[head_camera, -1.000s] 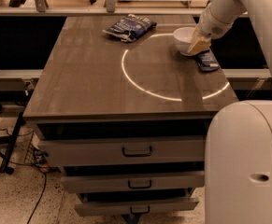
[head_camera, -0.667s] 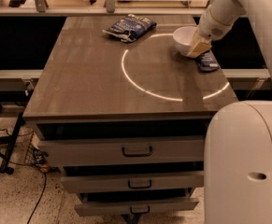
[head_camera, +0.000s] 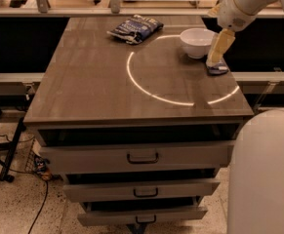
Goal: Move white bowl near rxbar blueberry
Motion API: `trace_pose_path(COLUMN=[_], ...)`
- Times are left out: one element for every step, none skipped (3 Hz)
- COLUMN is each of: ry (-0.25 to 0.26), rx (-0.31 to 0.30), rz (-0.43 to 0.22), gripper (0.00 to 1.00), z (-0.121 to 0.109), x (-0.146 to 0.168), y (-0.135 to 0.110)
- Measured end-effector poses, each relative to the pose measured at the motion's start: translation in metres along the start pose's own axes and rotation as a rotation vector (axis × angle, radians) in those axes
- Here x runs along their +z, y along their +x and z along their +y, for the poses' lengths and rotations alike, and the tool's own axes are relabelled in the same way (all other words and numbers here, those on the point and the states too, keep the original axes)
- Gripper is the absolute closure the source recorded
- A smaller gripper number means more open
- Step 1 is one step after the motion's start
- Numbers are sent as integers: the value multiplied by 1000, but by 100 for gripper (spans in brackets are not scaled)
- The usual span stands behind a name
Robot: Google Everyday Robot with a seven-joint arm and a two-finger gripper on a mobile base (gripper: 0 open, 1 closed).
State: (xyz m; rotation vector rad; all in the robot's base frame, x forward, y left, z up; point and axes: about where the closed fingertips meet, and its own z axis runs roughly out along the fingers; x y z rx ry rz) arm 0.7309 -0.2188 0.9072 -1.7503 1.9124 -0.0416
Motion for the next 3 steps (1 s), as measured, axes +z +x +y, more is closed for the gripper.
trace_pose_path(ry=[197,361,428], rx=[12,35,68], rz=[-72,-143,-134], gripper=[0,0,0], z=[3,26,24], x=[-98,-170,-184], y=[-1,1,22])
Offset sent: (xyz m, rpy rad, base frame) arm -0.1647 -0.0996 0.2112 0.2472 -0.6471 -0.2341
